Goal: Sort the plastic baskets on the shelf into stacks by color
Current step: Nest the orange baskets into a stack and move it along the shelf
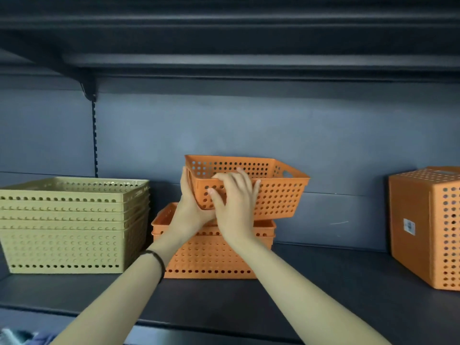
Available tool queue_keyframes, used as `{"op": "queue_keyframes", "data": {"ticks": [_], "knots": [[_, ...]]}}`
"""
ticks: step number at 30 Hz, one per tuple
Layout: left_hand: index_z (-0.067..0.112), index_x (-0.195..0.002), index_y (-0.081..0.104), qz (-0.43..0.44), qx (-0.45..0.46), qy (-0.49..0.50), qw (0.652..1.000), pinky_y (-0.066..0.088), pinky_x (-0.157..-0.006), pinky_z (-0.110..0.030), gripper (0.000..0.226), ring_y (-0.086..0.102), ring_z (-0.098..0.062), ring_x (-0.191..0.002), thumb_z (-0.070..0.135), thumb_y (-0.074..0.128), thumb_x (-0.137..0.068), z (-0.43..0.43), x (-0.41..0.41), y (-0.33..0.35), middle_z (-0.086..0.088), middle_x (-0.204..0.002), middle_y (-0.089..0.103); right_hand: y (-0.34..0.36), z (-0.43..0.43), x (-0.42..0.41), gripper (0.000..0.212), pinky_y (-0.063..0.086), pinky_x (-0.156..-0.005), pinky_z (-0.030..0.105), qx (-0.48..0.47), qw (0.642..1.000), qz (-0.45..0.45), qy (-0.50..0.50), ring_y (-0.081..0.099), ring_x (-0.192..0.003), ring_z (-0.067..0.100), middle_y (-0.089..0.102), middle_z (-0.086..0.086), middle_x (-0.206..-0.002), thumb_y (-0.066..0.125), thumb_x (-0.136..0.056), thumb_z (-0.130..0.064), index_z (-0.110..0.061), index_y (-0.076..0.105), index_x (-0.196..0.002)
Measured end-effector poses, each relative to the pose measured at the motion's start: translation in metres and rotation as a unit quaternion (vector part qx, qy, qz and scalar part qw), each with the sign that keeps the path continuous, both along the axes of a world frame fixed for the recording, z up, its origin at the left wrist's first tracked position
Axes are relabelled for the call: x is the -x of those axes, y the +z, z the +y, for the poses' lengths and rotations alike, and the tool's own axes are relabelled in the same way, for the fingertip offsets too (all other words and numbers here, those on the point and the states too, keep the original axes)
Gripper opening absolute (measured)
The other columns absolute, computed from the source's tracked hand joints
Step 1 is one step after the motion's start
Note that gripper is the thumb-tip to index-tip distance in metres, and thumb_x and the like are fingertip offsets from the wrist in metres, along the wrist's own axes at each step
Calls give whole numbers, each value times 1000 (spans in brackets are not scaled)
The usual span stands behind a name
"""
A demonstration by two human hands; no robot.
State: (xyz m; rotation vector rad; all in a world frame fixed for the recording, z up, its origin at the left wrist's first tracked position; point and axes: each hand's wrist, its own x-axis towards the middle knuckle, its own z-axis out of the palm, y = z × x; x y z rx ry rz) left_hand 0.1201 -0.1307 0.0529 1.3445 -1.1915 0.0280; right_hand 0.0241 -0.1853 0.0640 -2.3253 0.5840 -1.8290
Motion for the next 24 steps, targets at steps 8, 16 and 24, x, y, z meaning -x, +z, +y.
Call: {"op": "queue_keyframes", "data": {"ticks": [8, 16, 24], "knots": [[41, -148, -6, 7, -10, 4, 1000, 44, -82, -15, 120, 57, 7, -93, 12, 81, -72, 12, -24, 4, 27, -107, 50, -3, -8, 20, 35, 27, -115, 29, 31, 997, 0, 64, 36, -138, 9, 47, -5, -145, 50, -98, -24, -19, 58, -132], [36, -149, -15, 22, -57, -19, 998, 39, -102, -33, 125, 54, -5, -111, 22, 80, -71, 28, -55, 0, 19, -119, 52, -37, -84, 61, 93, 23, -118, 51, -243, 968, -38, -49, 15, -148, 29, 16, 12, -162, 62, -86, -53, -17, 11, -155], [32, -124, 44, -3, -66, 48, 997, 46, -87, -30, 55, 57, -1, -96, 27, 75, -78, 33, -67, -5, 22, -105, 59, -37, -78, 64, 56, 50, -84, 26, -286, 949, -33, 125, 57, -99, 1, 59, -10, -119, 62, -91, -40, -26, 37, -139]]}}
